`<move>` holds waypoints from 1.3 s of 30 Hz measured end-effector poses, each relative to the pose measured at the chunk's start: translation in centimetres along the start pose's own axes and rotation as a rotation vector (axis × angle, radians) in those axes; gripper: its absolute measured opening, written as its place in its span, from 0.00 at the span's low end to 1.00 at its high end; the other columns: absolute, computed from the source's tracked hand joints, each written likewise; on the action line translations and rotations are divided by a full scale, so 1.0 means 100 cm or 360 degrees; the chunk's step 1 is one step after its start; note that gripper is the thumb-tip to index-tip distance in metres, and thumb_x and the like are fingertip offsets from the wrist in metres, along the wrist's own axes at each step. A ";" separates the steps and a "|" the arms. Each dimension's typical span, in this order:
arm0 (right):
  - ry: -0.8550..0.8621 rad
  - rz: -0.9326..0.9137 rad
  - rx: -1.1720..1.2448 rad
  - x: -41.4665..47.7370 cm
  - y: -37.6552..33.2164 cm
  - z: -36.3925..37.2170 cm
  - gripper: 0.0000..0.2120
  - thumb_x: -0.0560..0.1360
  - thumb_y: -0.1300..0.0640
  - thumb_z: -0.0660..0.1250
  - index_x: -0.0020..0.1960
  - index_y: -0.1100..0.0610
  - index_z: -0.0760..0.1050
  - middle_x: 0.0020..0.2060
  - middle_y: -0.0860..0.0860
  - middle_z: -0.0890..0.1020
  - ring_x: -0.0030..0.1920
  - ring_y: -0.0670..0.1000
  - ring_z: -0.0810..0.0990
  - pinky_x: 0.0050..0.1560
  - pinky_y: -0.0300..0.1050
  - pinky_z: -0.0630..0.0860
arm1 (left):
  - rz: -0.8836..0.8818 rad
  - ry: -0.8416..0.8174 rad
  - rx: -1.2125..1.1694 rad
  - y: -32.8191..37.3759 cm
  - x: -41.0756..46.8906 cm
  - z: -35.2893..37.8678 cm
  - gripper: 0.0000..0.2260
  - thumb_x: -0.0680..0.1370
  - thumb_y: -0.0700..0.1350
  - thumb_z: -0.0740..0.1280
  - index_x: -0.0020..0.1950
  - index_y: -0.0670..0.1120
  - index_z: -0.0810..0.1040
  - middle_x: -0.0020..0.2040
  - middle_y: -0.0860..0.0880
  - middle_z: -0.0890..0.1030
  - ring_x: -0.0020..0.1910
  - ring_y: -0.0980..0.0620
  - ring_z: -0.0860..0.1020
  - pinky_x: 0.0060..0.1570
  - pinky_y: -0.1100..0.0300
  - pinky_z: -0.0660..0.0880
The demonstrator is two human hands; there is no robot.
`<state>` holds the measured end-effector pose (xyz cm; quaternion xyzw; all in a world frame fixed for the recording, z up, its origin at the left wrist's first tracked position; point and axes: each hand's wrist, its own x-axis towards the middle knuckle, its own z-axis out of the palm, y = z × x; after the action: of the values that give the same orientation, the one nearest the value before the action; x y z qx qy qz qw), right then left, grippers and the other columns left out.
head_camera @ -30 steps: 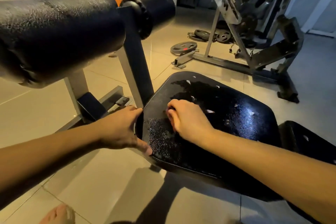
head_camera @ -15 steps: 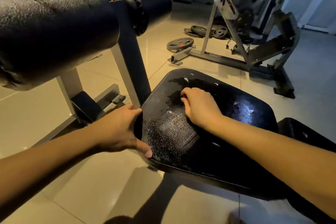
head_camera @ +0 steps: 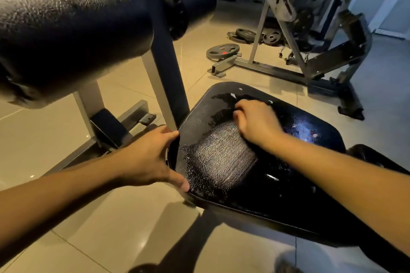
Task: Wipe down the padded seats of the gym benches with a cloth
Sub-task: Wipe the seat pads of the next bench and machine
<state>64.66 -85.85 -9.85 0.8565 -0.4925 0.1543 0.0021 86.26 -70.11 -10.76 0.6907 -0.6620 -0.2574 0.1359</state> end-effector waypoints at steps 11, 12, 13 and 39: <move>-0.0013 -0.0104 -0.0285 -0.002 0.024 -0.007 0.12 0.83 0.51 0.59 0.59 0.54 0.78 0.52 0.55 0.82 0.50 0.61 0.81 0.52 0.55 0.79 | -0.0040 0.0056 -0.0220 -0.002 -0.008 0.006 0.54 0.61 0.63 0.81 0.81 0.57 0.57 0.76 0.57 0.66 0.74 0.54 0.65 0.67 0.60 0.65; 0.0026 -0.0021 -0.0293 0.002 0.029 -0.006 0.12 0.83 0.51 0.59 0.59 0.55 0.78 0.52 0.56 0.82 0.51 0.62 0.81 0.52 0.56 0.79 | -0.0042 0.0060 -0.0216 -0.001 -0.008 0.006 0.54 0.61 0.63 0.81 0.81 0.56 0.57 0.76 0.57 0.66 0.74 0.53 0.65 0.68 0.60 0.65; 0.0048 -0.0031 -0.0260 0.000 0.020 -0.005 0.12 0.82 0.51 0.59 0.59 0.55 0.77 0.52 0.57 0.82 0.51 0.62 0.81 0.52 0.57 0.79 | -0.0049 0.0060 -0.0214 0.000 -0.008 0.006 0.54 0.61 0.62 0.81 0.81 0.56 0.58 0.76 0.56 0.66 0.74 0.53 0.65 0.68 0.59 0.65; -0.0230 -0.0806 0.0041 -0.053 -0.037 -0.011 0.12 0.84 0.51 0.58 0.60 0.54 0.77 0.51 0.54 0.80 0.49 0.60 0.81 0.49 0.56 0.79 | -0.0086 0.0067 -0.0044 0.000 -0.010 0.005 0.55 0.61 0.68 0.78 0.82 0.55 0.56 0.77 0.55 0.64 0.73 0.53 0.65 0.70 0.58 0.65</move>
<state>64.98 -79.32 -9.69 0.9612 -0.2594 0.0937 -0.0055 86.00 -69.09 -11.02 0.7115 -0.6366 -0.2554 0.1523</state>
